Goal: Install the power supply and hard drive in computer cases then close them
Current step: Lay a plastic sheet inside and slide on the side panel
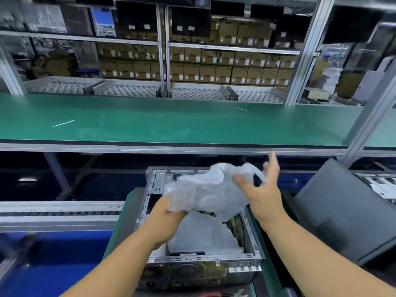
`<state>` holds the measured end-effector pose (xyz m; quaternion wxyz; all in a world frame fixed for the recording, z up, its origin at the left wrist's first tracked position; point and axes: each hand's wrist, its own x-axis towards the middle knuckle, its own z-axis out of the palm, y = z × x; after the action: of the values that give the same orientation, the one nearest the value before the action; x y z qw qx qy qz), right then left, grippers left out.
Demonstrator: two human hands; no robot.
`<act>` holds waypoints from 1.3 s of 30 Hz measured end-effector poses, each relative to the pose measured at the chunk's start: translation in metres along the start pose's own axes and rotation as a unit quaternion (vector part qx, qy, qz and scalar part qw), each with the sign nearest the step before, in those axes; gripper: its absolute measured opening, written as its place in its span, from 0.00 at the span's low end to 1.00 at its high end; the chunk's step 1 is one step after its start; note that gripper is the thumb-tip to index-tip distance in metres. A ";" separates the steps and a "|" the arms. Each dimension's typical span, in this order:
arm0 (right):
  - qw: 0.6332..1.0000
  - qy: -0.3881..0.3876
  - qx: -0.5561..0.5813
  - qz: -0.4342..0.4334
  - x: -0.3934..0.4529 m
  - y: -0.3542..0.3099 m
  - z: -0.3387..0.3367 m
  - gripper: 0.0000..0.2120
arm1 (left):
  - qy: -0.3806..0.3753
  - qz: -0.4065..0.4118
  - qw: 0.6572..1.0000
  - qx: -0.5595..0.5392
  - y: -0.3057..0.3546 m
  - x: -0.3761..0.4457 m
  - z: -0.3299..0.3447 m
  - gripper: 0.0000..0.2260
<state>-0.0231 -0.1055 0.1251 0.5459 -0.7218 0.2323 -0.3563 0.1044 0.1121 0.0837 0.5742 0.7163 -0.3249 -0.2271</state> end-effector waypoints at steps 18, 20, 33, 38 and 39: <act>0.882 0.037 -0.467 -0.060 -0.045 0.076 0.011 0.39 | 0.085 -0.078 0.817 0.564 -0.046 -0.001 0.032 0.49; 0.859 0.030 -0.448 -0.247 -0.061 0.081 0.018 0.26 | 0.060 -0.021 0.817 0.573 -0.050 -0.001 0.037 0.55; 0.803 -0.429 -0.395 0.122 -0.017 0.126 0.061 0.56 | -0.196 -0.062 0.700 0.684 -0.067 0.052 0.051 0.39; 0.834 -0.379 -0.376 0.140 -0.014 0.135 0.053 0.58 | -0.264 -0.122 0.715 0.636 -0.064 0.057 0.048 0.36; 0.841 -0.371 -0.368 0.138 -0.015 0.137 0.052 0.56 | -0.272 -0.140 0.715 0.628 -0.061 0.058 0.049 0.36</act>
<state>0.0147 -0.1032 -0.0168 0.3288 -0.9085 0.2233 0.1289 0.1225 0.0455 0.0156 -0.1594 0.8568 -0.4312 -0.2336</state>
